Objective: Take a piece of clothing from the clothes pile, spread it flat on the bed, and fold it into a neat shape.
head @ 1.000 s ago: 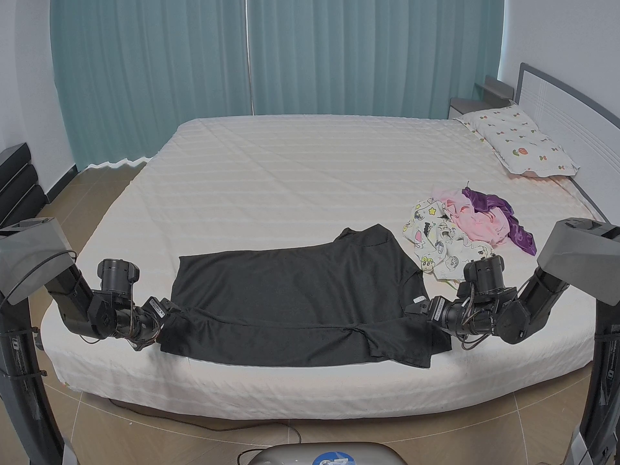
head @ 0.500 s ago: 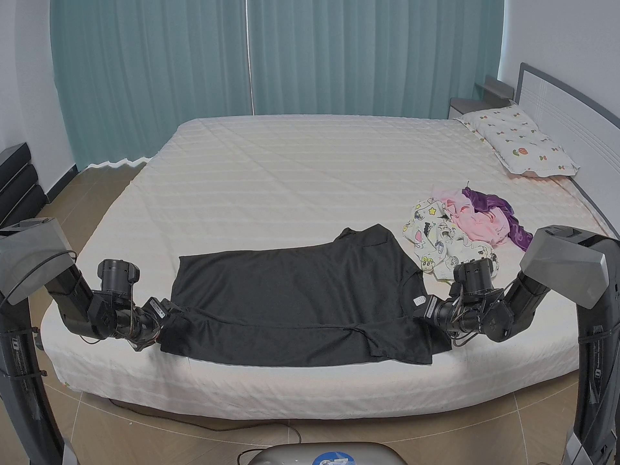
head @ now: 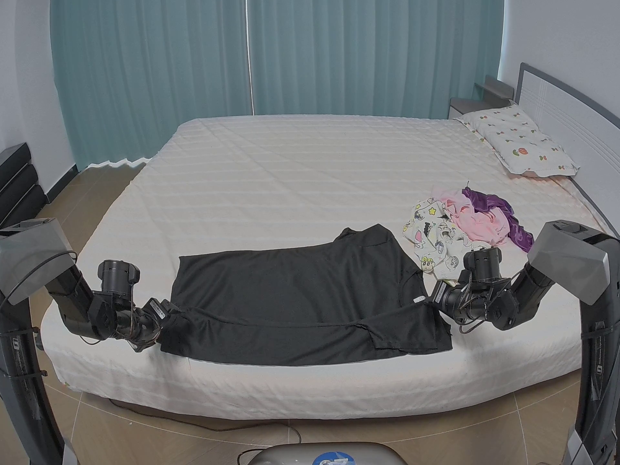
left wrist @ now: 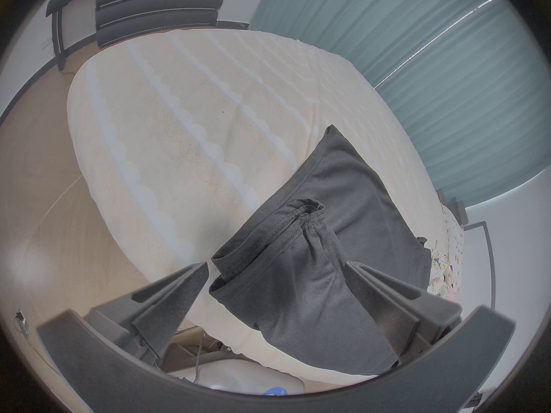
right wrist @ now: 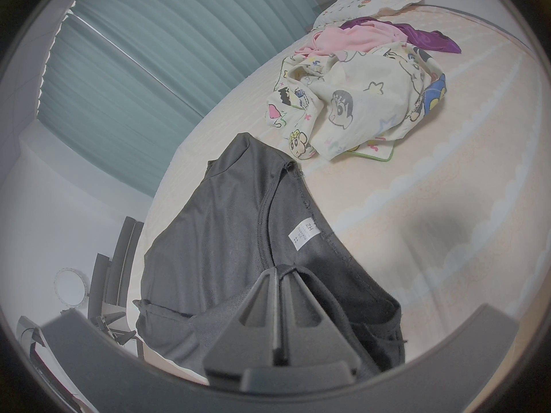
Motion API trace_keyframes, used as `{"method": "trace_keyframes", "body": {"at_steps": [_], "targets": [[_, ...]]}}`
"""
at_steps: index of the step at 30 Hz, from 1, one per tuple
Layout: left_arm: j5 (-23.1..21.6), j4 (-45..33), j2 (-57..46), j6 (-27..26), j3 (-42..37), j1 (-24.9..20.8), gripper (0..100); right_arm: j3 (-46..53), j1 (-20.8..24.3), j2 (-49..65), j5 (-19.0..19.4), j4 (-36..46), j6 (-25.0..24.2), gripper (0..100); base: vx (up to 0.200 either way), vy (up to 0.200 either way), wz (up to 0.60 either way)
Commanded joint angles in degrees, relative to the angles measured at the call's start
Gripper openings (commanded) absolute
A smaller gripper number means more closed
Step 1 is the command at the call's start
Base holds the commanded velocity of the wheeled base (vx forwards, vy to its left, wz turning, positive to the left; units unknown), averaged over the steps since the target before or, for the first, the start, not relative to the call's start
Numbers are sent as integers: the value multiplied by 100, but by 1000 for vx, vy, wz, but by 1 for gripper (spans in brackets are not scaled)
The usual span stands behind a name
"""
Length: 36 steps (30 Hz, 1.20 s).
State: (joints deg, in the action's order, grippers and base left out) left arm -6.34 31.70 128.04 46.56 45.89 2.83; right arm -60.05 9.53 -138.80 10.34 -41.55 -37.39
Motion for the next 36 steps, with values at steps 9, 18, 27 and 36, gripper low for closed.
{"method": "trace_keyframes", "body": {"at_steps": [9,18,27,36], "targets": [[10,3,11,-6,26,7,100,-15,22,108,56,-91,-374,100,0,0,0],[1,12,-332,187,-80,78,100,1241,-13,1101,3,-126,-998,100,0,0,0],[-16,3,-385,433,-71,69,100,2946,-4,1233,65,-1945,-1280,100,178,0,0],[-69,3,-323,433,-27,-125,100,3193,31,987,56,-2560,-1262,100,22,0,0]]}}
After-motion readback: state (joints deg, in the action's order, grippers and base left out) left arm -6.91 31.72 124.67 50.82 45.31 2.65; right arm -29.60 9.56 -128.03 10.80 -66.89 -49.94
